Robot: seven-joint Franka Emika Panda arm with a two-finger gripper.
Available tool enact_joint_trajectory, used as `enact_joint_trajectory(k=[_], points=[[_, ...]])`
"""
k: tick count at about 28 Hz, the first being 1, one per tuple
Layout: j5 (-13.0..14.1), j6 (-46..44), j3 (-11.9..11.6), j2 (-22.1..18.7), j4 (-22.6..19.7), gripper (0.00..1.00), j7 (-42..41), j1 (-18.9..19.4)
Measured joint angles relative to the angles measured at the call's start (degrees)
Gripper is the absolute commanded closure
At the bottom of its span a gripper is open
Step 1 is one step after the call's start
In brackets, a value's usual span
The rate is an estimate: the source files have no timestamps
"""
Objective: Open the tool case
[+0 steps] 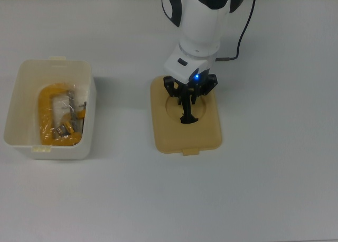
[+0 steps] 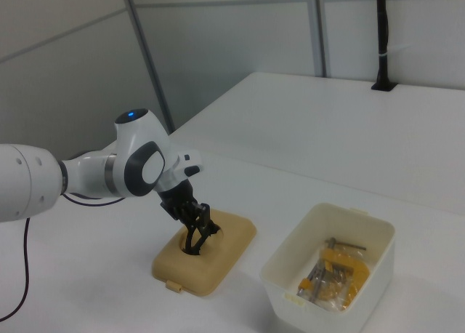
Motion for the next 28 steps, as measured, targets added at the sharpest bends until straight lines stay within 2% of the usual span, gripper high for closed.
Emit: enact_joint_trajectory(k=[4,8,12,19,28], points=[[-0.24,-4.97,-0.14,-0.84,2.73,0.00,-0.03,0.00],[-0.27,-12.07,-1.67,-2.94,6.51,0.00,-0.70,-0.02],[-0.27,-19.75,-4.26,-6.26,8.81,0.00,-4.46,-0.25],[0.36,-27.72,-8.41,-12.82,9.33,0.00,-10.94,-0.48],[4.71,-32.76,-15.95,-19.99,9.29,0.00,-20.19,-0.56]])
